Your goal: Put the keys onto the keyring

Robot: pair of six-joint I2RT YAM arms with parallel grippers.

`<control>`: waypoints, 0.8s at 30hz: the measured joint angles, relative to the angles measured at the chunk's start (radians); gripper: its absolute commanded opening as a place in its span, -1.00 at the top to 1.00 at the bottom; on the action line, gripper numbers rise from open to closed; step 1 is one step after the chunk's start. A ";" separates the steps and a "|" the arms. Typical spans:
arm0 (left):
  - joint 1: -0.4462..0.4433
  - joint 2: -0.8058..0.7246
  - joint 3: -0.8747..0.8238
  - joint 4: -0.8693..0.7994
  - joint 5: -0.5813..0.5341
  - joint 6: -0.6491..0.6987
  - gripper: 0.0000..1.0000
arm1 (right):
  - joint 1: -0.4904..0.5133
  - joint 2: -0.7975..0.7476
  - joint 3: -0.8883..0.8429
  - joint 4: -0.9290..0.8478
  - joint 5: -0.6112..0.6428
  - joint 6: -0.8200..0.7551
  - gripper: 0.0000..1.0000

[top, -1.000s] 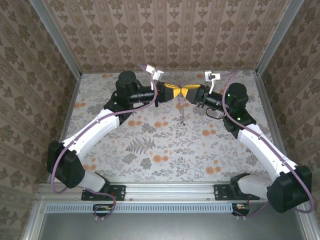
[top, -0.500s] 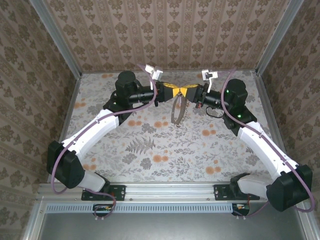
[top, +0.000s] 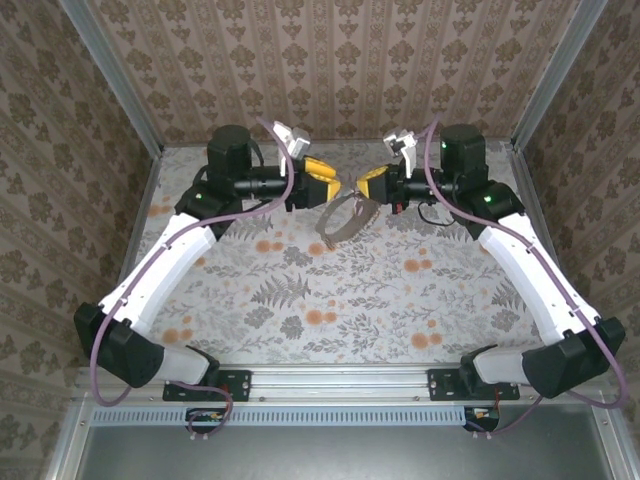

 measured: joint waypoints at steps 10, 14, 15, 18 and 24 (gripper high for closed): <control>0.005 0.060 0.045 -0.132 0.079 0.080 0.19 | 0.000 0.031 0.021 -0.092 -0.048 -0.061 1.00; 0.003 0.080 0.045 -0.145 0.087 0.087 0.20 | 0.000 0.031 0.021 -0.092 -0.064 -0.061 1.00; 0.001 0.084 0.045 -0.145 0.088 0.087 0.21 | 0.000 0.031 0.021 -0.092 -0.068 -0.060 1.00; -0.008 0.090 0.045 -0.145 0.092 0.087 0.21 | 0.000 0.031 0.021 -0.091 -0.074 -0.060 1.00; -0.024 0.106 0.045 -0.142 0.096 0.087 0.25 | 0.000 0.031 0.020 -0.090 -0.086 -0.059 1.00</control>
